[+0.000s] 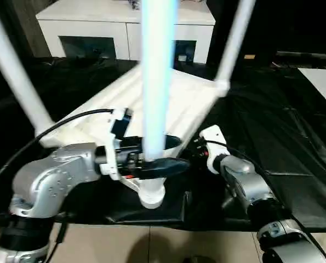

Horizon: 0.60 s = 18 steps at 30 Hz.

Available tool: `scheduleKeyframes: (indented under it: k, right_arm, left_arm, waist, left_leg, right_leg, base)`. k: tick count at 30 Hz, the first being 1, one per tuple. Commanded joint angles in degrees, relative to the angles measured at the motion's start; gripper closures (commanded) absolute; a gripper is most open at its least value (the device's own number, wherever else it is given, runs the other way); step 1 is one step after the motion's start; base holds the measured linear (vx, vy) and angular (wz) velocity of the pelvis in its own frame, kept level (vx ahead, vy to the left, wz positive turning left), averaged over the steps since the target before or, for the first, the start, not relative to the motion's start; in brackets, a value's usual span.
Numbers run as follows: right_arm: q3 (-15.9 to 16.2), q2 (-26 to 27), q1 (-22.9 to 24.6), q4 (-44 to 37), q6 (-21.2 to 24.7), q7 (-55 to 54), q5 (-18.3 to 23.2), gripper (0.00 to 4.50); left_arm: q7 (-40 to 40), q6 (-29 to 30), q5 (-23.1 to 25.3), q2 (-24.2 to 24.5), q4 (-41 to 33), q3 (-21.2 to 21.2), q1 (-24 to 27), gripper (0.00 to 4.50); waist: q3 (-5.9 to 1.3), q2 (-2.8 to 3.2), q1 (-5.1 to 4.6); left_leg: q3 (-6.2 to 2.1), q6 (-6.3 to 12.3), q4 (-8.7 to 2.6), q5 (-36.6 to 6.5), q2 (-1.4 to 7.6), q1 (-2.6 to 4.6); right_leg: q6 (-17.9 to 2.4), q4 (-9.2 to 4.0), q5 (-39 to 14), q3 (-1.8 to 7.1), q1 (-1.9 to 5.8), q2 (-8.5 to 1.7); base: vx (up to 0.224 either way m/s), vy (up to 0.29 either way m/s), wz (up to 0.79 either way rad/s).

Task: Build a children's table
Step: Rotate table base

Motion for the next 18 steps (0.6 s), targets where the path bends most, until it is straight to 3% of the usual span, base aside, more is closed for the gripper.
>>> scheduleKeyframes:
  k: [1, 5, 10, 12, 18]
  right_arm:
    - [2.0, 2.2, -1.7, -0.1, -2.0, 2.3, 0.1, 1.04]
    - [2.5, 2.5, -1.3, -0.6, -2.2, 2.9, 0.1, 1.04]
    - [2.3, 2.6, -0.7, -1.1, -2.2, 3.2, 0.0, 1.04]
    - [2.5, 2.5, -0.2, -1.8, -2.2, 3.8, 0.0, 1.04]
    - [2.7, 2.6, 0.4, -2.4, -2.3, 4.6, 0.2, 1.04]
  left_arm:
    - [0.4, -0.9, 0.0, -1.3, -0.4, -1.9, -1.7, 0.06]
    - [0.5, -3.0, 2.5, -2.1, 1.5, -3.2, -2.7, 0.06]
    - [1.2, -6.7, 5.7, -4.9, 6.5, -4.8, -5.7, 0.06]
    - [1.1, -8.2, 6.9, -6.1, 8.3, -5.6, -6.9, 0.06]
    - [0.7, -13.0, 10.9, -8.6, 14.0, -8.1, -10.2, 0.06]
  waist:
    - [-3.71, 0.29, 0.62]
    - [-3.79, 0.31, 0.63]
    - [-3.43, 0.52, 0.62]
    - [-3.49, 0.31, 0.6]
    - [-3.59, 0.25, 0.55]
  left_leg:
    - [-0.36, -0.37, -4.25, -16.4, 0.27, 0.24]
    - [-0.24, 0.24, -4.19, -15.1, 0.28, 0.27]
    - [-0.29, -0.33, -4.39, -18.4, 0.28, 0.58]
    - [-0.33, -0.58, -4.35, -19.1, 0.24, 0.63]
    - [-0.39, -0.27, -4.32, -18.7, 0.23, 0.45]
  right_leg:
    - [-12.7, -3.32, -15.6, 1.16, 2.9, -1.17]
    - [-13.5, -3.15, -13.1, 1.2, 3.07, -1.07]
    - [-12.5, -3.82, -18.0, 1.15, 2.86, -1.09]
    - [-12.0, -3.95, -19.0, 1.15, 2.81, -1.06]
    - [-12.2, -4.0, -18.6, 1.14, 2.94, -1.15]
  base:
    - [0.0, 0.0, 0.0]
    - [0.0, 0.0, 0.0]
    - [0.0, 0.0, 0.0]
    - [0.0, 0.0, 0.0]
    - [0.0, 0.0, 0.0]
